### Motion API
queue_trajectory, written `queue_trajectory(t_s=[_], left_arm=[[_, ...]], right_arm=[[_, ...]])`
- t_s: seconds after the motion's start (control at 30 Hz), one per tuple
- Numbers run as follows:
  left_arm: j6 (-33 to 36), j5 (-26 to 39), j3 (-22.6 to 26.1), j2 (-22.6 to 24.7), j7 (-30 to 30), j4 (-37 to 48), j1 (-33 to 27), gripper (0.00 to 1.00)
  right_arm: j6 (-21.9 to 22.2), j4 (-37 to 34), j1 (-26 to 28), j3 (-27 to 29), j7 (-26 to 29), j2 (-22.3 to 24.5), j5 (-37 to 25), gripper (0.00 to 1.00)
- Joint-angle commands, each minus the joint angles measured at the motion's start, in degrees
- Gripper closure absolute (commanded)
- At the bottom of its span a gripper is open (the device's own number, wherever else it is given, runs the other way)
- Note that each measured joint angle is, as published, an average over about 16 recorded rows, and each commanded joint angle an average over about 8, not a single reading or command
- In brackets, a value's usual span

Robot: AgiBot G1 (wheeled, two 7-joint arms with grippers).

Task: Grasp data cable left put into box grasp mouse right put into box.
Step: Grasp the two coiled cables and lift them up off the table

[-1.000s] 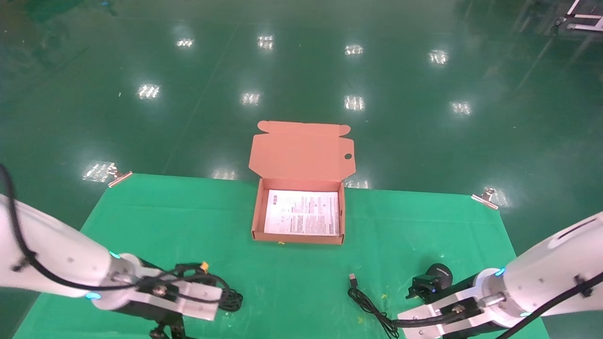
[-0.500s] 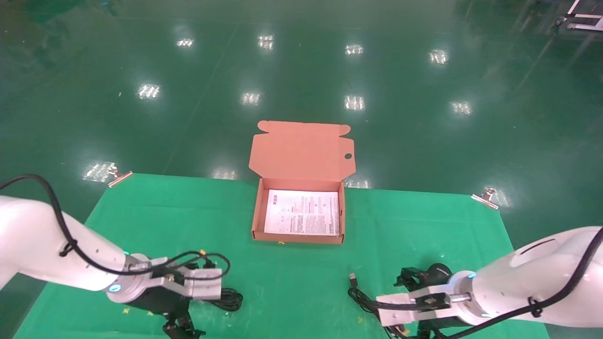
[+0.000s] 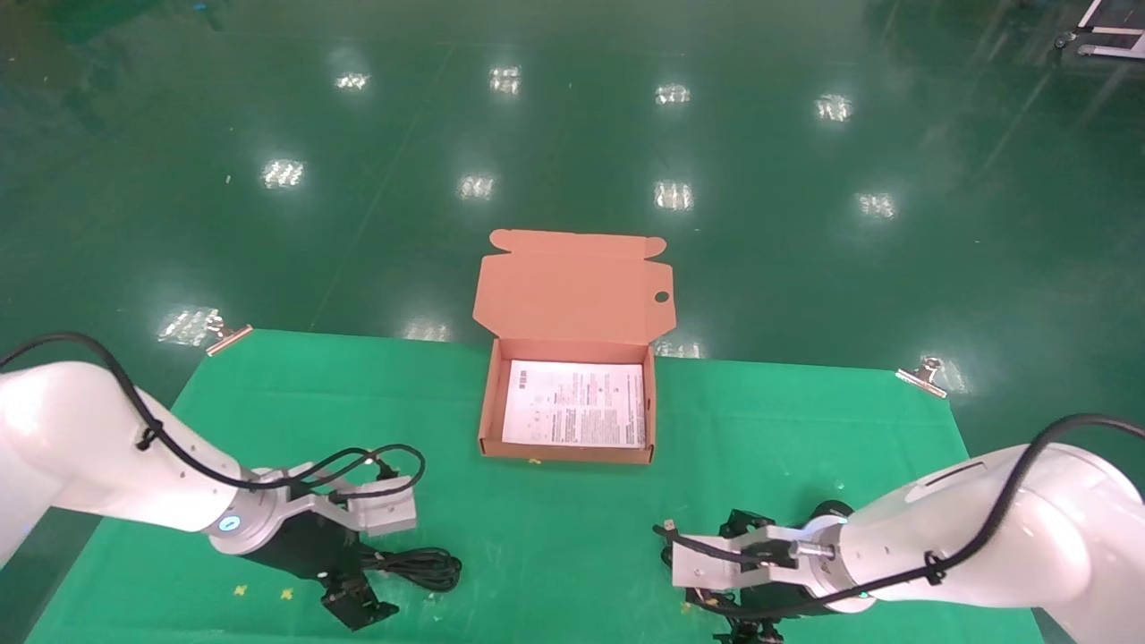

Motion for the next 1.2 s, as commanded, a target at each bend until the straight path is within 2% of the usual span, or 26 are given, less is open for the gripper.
queue_trajectory(t_s=[0.03,0.1,0.17,0.23,0.27,0.33,0.4,0.47,0.5,0.53,0.6,1.2], left_arm=[[-0.6,0.0,0.0,0.6,1.2,1.9,-0.4,0.0],[-1.0,-0.1,-0.1,1.1,2.6,3.5,-0.6,0.01],[-1.5,-0.2,-0.1,1.5,3.9,5.0,-0.8,0.08],[-1.9,-0.4,-0.2,2.0,4.9,6.5,-1.0,0.25],[-2.0,-0.5,-0.3,2.2,5.4,7.2,-1.1,0.37],[-2.2,-0.6,-0.3,2.6,6.1,8.2,-1.3,0.62],[-2.4,-0.6,-0.4,2.9,6.7,9.3,-1.5,0.84],[-2.6,-0.7,-0.4,3.2,7.1,10.2,-1.7,0.97],[-2.6,-0.7,-0.4,3.3,7.2,10.5,-1.7,1.0],[-2.6,-0.7,-0.4,3.4,7.2,10.7,-1.8,1.0],[-2.7,-0.8,-0.5,3.5,7.4,11.2,-1.9,1.0],[-2.6,-0.8,-0.4,3.2,7.0,10.1,-1.7,1.0]], right_arm=[[0.6,-1.4,-0.1,0.1,-0.1,-0.7,0.2,0.0],[0.9,-2.7,-0.1,0.1,-0.4,-1.2,0.3,0.0],[1.2,-4.0,-0.2,0.0,-0.6,-1.7,0.3,0.0],[1.3,-5.2,-0.2,-0.1,-0.8,-2.2,0.2,0.0],[1.4,-5.8,-0.2,-0.2,-0.9,-2.5,0.1,0.04],[1.5,-6.7,-0.2,-0.3,-1.0,-2.9,-0.1,0.22],[1.5,-7.7,-0.2,-0.5,-0.8,-3.3,-0.5,0.47],[1.5,-8.6,-0.3,-0.7,-0.7,-3.6,-0.9,0.72],[1.5,-8.9,-0.3,-0.7,-0.6,-3.7,-1.0,0.84],[1.6,-9.1,-0.3,-0.8,-0.5,-3.8,-1.1,0.92],[1.6,-9.6,-0.3,-0.9,-0.4,-3.9,-1.4,1.0],[1.5,-8.5,-0.2,-0.8,-0.7,-3.6,-0.9,1.0]])
